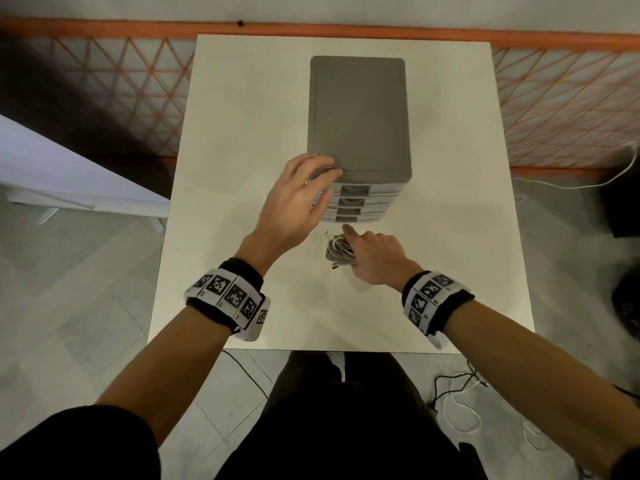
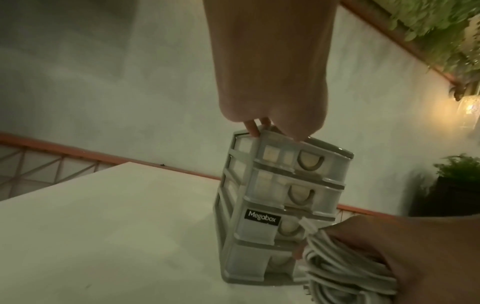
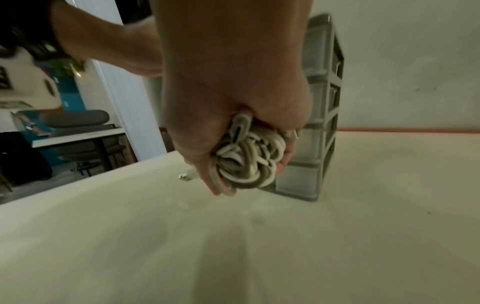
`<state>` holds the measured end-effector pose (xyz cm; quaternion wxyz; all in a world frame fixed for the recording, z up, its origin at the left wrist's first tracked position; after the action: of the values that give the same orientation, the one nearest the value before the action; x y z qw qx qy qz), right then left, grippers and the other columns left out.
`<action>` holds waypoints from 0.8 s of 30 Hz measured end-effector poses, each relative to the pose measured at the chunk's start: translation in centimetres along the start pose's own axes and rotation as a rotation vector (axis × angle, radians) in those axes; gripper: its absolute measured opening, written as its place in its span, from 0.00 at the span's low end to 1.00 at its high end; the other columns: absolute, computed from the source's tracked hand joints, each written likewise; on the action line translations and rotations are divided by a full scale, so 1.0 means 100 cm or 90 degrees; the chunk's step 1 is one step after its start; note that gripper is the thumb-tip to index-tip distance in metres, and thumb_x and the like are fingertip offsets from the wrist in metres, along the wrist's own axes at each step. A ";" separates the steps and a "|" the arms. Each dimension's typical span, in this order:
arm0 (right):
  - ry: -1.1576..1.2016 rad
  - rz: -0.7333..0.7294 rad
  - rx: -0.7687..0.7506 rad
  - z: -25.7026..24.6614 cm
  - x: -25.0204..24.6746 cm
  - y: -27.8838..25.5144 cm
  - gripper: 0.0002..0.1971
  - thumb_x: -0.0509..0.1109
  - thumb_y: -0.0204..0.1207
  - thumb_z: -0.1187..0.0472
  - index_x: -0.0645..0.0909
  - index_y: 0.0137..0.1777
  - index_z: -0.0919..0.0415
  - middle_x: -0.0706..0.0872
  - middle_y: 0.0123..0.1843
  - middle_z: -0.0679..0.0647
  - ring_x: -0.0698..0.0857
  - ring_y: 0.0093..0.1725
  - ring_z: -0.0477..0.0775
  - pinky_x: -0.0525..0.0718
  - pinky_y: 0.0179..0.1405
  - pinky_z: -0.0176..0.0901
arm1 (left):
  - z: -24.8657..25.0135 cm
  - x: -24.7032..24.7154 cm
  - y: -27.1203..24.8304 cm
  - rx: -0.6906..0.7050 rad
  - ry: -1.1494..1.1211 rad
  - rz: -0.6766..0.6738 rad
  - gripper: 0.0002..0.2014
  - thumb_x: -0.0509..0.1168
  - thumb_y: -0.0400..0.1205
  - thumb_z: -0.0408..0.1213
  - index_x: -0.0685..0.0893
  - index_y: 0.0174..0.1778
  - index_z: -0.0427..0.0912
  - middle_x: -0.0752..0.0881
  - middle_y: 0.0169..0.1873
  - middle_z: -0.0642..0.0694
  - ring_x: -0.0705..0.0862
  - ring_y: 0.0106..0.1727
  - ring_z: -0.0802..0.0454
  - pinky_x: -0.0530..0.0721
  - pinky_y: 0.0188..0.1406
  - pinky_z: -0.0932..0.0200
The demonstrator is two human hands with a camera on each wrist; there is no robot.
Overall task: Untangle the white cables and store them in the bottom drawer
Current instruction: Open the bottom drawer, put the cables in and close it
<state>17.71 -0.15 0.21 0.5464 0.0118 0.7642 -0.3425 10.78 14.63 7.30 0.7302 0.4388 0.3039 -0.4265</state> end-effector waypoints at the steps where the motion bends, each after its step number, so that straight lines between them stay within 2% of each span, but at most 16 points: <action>1: -0.004 -0.008 0.009 0.001 0.003 0.005 0.41 0.68 0.75 0.58 0.51 0.85 0.57 0.83 0.64 0.64 0.84 0.58 0.70 0.76 0.48 0.53 | -0.002 0.002 -0.002 0.004 0.007 0.013 0.14 0.63 0.88 0.33 0.86 0.67 0.36 0.84 0.67 0.40 0.76 0.71 0.39 0.77 0.72 0.52; 3: -0.017 -0.017 0.025 0.002 0.009 0.013 0.46 0.68 0.75 0.58 0.43 0.87 0.58 0.84 0.64 0.64 0.84 0.59 0.69 0.78 0.49 0.54 | -0.005 0.003 -0.003 0.012 0.021 0.035 0.14 0.62 0.88 0.31 0.86 0.67 0.36 0.85 0.67 0.40 0.77 0.70 0.39 0.79 0.70 0.54; 6: -0.010 -0.014 0.035 -0.002 0.021 0.016 0.48 0.68 0.76 0.60 0.38 0.86 0.60 0.85 0.62 0.64 0.85 0.55 0.68 0.74 0.44 0.52 | -0.008 0.005 -0.001 0.025 0.035 0.055 0.14 0.64 0.87 0.27 0.87 0.66 0.37 0.85 0.66 0.40 0.78 0.69 0.39 0.83 0.65 0.51; 10: 0.023 -0.007 0.062 -0.001 0.037 0.014 0.41 0.65 0.76 0.62 0.45 0.84 0.61 0.85 0.60 0.64 0.85 0.53 0.69 0.74 0.43 0.52 | -0.007 0.006 -0.002 0.023 0.027 0.069 0.14 0.64 0.86 0.26 0.87 0.65 0.36 0.86 0.65 0.40 0.79 0.67 0.39 0.85 0.62 0.50; 15: 0.027 -0.011 0.069 0.006 0.042 0.022 0.49 0.65 0.76 0.61 0.31 0.86 0.53 0.85 0.56 0.63 0.83 0.45 0.65 0.74 0.40 0.50 | -0.004 0.005 -0.001 0.015 0.010 0.079 0.14 0.64 0.85 0.25 0.88 0.64 0.35 0.87 0.64 0.40 0.81 0.64 0.37 0.87 0.59 0.47; 19: 0.048 -0.020 0.076 0.008 0.043 0.031 0.51 0.68 0.77 0.57 0.31 0.86 0.52 0.84 0.59 0.64 0.85 0.52 0.67 0.74 0.43 0.52 | -0.004 0.007 -0.003 0.007 0.000 0.089 0.14 0.64 0.85 0.24 0.88 0.64 0.35 0.87 0.63 0.40 0.80 0.65 0.38 0.85 0.63 0.49; 24: 0.054 -0.030 0.069 0.008 0.043 0.036 0.51 0.69 0.77 0.55 0.31 0.86 0.52 0.84 0.60 0.63 0.84 0.53 0.67 0.74 0.44 0.52 | -0.002 0.014 -0.007 -0.009 -0.002 0.106 0.16 0.64 0.83 0.21 0.87 0.65 0.34 0.87 0.63 0.40 0.78 0.67 0.39 0.84 0.65 0.51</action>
<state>18.06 0.67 -5.40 0.5036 0.0382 0.7672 -0.3953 10.77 14.18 5.79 0.7666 0.4567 0.2682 -0.3630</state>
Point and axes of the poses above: each hand's wrist, its own y-axis towards the middle knuckle, its own x-axis out of the palm, z = x × y, the point moved 4 cm from there along y, towards the middle knuckle
